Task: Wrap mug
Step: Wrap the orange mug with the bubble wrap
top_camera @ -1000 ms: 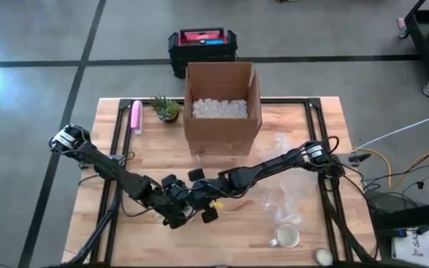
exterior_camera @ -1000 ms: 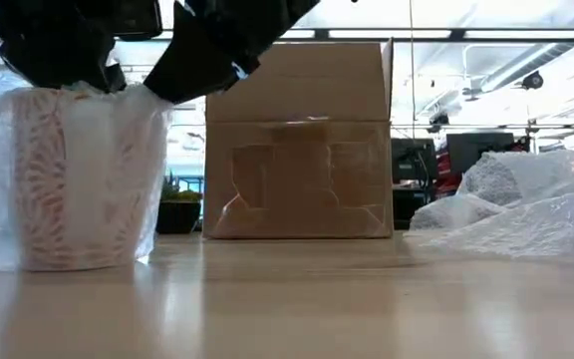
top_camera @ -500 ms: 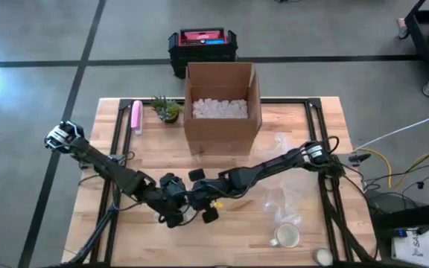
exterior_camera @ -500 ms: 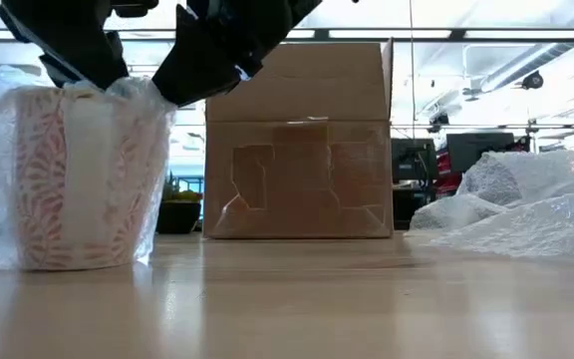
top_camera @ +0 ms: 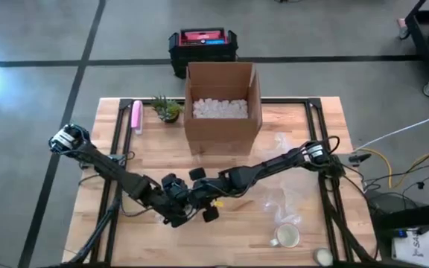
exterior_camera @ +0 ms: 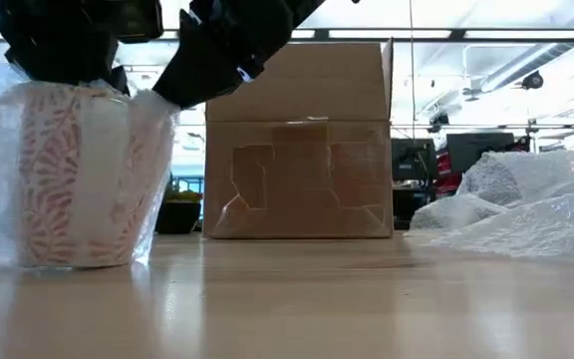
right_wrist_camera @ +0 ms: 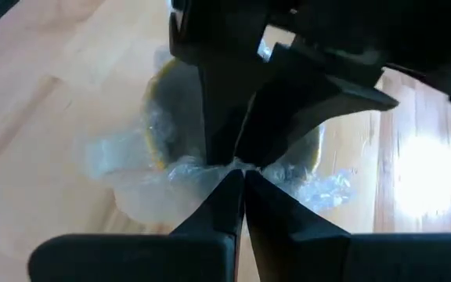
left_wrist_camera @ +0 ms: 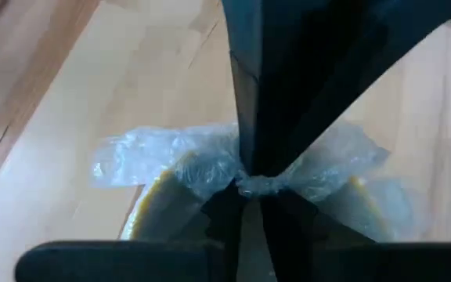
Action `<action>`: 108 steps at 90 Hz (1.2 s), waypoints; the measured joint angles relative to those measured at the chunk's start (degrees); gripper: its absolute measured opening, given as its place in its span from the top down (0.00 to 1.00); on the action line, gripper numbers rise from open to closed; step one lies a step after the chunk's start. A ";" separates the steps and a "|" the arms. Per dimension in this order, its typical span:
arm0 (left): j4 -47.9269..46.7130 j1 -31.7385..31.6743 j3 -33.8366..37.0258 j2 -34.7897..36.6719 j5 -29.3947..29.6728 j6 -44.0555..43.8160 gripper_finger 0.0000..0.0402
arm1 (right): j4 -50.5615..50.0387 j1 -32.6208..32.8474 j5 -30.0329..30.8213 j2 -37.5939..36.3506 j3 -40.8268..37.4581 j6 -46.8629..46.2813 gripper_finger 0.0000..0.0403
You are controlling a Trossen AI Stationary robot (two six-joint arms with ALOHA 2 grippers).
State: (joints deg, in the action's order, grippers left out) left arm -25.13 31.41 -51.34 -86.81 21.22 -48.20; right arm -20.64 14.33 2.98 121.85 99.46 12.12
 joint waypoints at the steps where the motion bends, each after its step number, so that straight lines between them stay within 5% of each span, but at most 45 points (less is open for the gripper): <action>1: 0.01 0.01 0.06 -0.12 -0.07 -0.01 0.91 | -0.11 0.01 0.00 -0.15 0.00 -0.10 0.99; 36: 0.82 -0.01 0.71 -0.54 -1.06 -0.28 0.91 | 0.42 1.06 -0.22 -0.26 -0.09 0.12 0.99; 68: -0.33 0.89 -0.74 6.61 -2.03 0.39 0.91 | 1.80 0.87 -0.02 1.76 0.37 0.40 0.99; 108: 1.18 1.50 -0.83 6.80 1.78 0.12 0.91 | 1.47 0.83 -0.02 1.76 0.66 -0.08 0.99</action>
State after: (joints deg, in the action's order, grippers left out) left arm -23.96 32.91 -52.18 -80.02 23.00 -48.07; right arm -19.17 15.16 2.96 123.61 100.12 12.03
